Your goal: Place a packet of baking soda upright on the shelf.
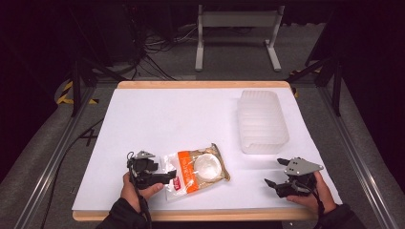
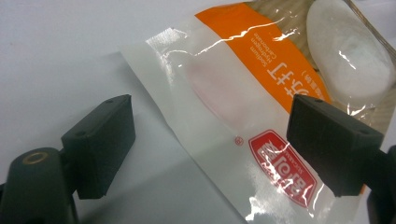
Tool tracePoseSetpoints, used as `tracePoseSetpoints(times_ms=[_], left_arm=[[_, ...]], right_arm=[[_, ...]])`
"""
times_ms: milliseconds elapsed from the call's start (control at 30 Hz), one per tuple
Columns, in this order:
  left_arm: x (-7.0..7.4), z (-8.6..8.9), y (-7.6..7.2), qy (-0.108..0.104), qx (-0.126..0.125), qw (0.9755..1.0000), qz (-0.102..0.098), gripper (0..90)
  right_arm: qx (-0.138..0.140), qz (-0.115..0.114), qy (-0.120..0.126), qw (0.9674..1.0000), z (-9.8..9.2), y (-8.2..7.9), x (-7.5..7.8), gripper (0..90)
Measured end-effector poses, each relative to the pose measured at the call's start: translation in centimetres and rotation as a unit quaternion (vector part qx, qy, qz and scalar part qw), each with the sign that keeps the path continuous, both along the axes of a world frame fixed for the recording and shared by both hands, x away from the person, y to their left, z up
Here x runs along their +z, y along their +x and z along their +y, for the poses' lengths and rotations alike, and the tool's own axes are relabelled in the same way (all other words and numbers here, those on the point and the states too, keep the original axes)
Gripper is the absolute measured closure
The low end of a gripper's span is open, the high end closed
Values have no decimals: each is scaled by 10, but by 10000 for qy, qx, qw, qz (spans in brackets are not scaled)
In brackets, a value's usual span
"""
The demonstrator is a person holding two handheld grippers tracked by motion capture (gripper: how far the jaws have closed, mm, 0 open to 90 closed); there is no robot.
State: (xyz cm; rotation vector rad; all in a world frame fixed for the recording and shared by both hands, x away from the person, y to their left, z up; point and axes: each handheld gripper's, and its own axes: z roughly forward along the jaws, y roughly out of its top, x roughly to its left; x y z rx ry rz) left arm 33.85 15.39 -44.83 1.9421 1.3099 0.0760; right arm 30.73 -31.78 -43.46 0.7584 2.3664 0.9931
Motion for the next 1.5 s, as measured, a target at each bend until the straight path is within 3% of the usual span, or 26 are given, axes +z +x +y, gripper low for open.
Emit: tracePoseSetpoints(times_ms=[100, 200, 400, 433, 500, 600, 767, 833, 967, 1000, 1033, 1067, 1133, 1167, 1267, 1300, 1367, 1500], left_arm=[[-1, -2, 8, -76, 22, 9999, -86, 192], [-2, -1, 14, -274, 125, 9995, -3, 200], [-3, 0, 19, -442, 209, 9988, 49, 217], [-3, 2, 20, -558, 255, 9981, 83, 220], [-4, 5, 23, -600, 308, 9977, 113, 299], [-7, 9, 26, -826, 363, 9958, 151, 395], [-11, 13, 31, -966, 352, 9945, 212, 592], [-12, 13, 32, -970, 295, 9947, 178, 662], [-13, 13, 33, -963, 198, 9949, 209, 713], [-12, 11, 33, -1033, 26, 9943, 244, 658], [-12, 11, 33, -1033, 26, 9943, 244, 589], [-10, 9, 31, -1043, -104, 9940, 298, 589], [-7, 5, 26, -1000, -300, 9938, 379, 496], [-6, 1, 22, -980, -462, 9932, 414, 474], [-6, 1, 15, -985, -552, 9927, 429, 455], [-6, 1, 13, -1026, -575, 9920, 464, 480], [-7, 1, 13, -947, -605, 9928, 406, 508], [-9, -6, 15, -777, -654, 9943, 333, 690]], right_arm=[[4, 39, 49, 10000, 0, 1, 0, 156], [26, 57, 55, 10000, 2, 1, -1, 154], [43, 104, 62, 9999, 2, 2, -3, 153], [37, 108, 77, 9999, 2, 2, -3, 153], [36, 145, 110, 9998, 2, 2, -3, 153], [63, 161, 149, 9997, 2, 3, -3, 153], [73, 240, 210, 9995, 1, 4, -4, 153], [69, 247, 211, 9994, 0, 5, -4, 153], [78, 291, 251, 9992, -2, 5, -4, 152], [69, 313, 273, 9991, -2, 5, -4, 151], [69, 313, 273, 9991, -2, 5, -4, 151], [73, 322, 264, 9991, -3, 5, -4, 152], [79, 341, 262, 9990, -3, 4, -4, 152], [84, 338, 261, 9991, -3, 4, -4, 151], [77, 332, 280, 9990, -4, 3, -3, 152], [66, 334, 271, 9991, -5, 3, -3, 152], [61, 347, 271, 9990, -5, 3, -3, 152], [105, 389, 226, 9989, -3, 3, -4, 152]])
